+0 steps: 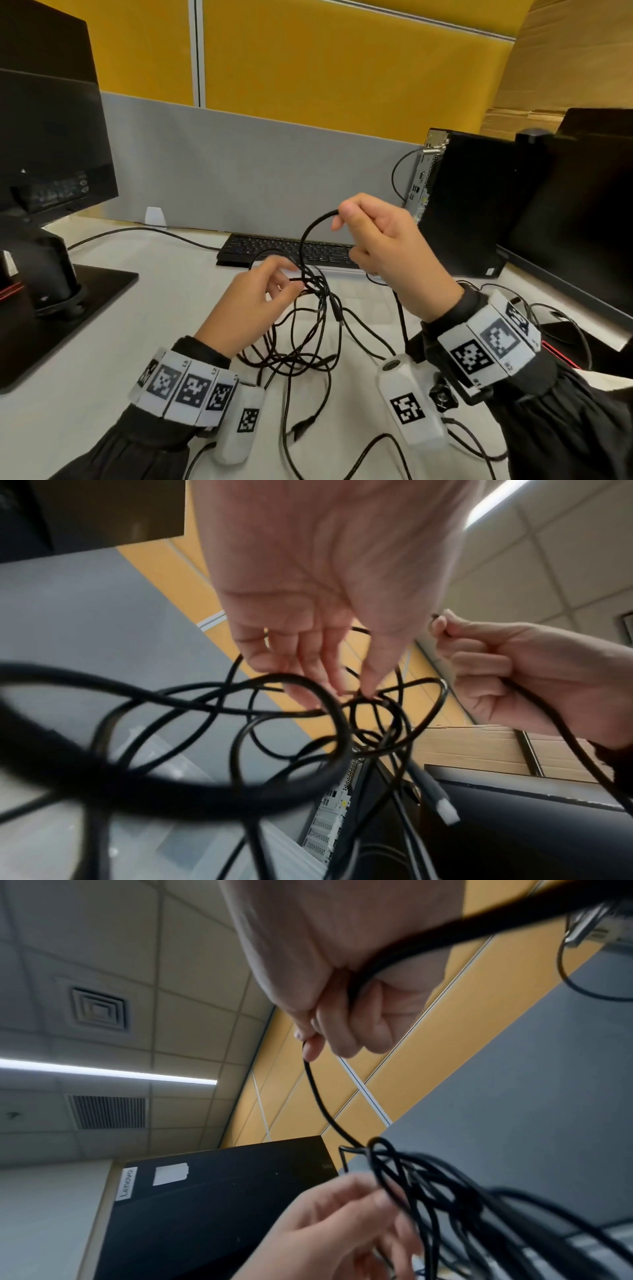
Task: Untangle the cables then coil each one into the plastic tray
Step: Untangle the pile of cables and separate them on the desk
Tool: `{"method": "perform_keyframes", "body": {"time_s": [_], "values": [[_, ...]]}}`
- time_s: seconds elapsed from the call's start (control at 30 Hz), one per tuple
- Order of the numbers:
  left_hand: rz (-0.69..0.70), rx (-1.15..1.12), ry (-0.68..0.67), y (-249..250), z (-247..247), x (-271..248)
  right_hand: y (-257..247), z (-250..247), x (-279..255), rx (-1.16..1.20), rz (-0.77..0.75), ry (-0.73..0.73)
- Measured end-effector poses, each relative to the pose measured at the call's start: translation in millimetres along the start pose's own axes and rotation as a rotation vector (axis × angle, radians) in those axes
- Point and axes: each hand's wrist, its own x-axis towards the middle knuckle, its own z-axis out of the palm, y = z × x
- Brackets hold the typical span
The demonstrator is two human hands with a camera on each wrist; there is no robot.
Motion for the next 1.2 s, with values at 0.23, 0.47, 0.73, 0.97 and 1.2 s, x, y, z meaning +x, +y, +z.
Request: {"method": "perform_keyframes", "body": {"time_s": [0.23,0.47,0.73,0.97,1.2], "values": [[-0.035,-0.224,-0.065,-1.6,2.7,2.3,-10.3,11.0,-3.3,0.084,-0.010,-0.161],[-0.044,-0.532,0.156,3.5,2.1,5.5,4.4,12.6,-6.9,0.098,0.100,-0.201],[-0.068,-0.619,0.207,2.6,6.8,5.9,25.2,22.7,-20.0,-0.592,-0.077,-0.137],[-0.097,-0.603,0.217,1.8,7.5,7.6,33.3,29.4,-21.7,-0.870,-0.347,-0.004],[-0.234,-0.692,0.216,-3.7,8.2,9.2,43.5,14.4,-21.6,-0.107,-0.135,-0.236]]}}
